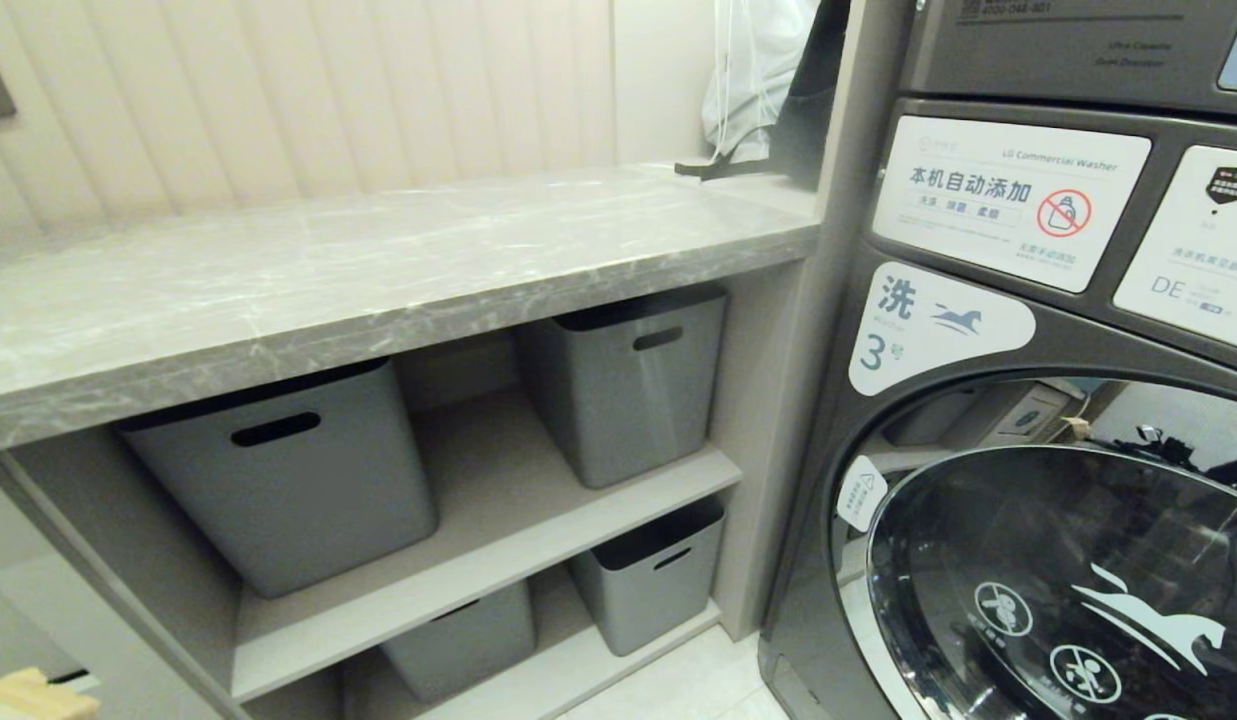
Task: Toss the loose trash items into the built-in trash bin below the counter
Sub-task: Put the garbage in the trash can
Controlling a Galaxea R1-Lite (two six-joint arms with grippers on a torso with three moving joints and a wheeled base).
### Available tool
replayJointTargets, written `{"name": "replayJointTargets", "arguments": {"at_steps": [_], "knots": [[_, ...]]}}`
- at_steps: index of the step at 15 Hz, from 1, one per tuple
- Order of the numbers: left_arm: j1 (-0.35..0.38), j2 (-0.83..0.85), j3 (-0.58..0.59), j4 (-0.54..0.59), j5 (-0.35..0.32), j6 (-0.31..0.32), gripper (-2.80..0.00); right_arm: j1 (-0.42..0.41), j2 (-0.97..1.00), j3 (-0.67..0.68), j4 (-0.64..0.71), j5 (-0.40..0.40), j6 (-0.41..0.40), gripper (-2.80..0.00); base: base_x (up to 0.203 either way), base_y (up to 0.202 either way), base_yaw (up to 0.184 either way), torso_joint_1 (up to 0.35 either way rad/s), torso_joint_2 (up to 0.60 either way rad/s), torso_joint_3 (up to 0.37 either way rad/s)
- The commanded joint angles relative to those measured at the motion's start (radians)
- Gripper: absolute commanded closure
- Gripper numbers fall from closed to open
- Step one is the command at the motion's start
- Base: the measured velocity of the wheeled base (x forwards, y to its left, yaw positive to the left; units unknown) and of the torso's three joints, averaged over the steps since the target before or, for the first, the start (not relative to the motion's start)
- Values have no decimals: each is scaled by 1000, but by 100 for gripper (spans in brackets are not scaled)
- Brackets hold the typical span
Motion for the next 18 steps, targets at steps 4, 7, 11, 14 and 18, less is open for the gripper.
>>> {"name": "replayJointTargets", "arguments": {"at_steps": [4, 7, 11, 14, 18], "knots": [[0, -16, 2, 2, 1, 1, 0, 1, 0, 0, 0, 0, -1, 0, 0, 0, 0, 0, 0, 0], [0, -16, 2, 3, 1, 4, 0, 0, 0, 0, 0, 0, -4, 0, 0, 0, 0, 0, 0, 0], [0, -16, 2, 3, -2, 20, 0, 0, 0, 0, -2, 5, -22, 0, 0, 0, 0, 0, 0, 0], [0, -16, 2, 3, -2, 20, 0, 1, 0, -2, 1, 6, -31, 0, 0, 0, 0, 0, 0, 0], [0, -16, 2, 3, -2, 21, 0, 1, 0, -2, 0, 6, -31, 0, 3, -6, 89, 2, -1, 1]]}}
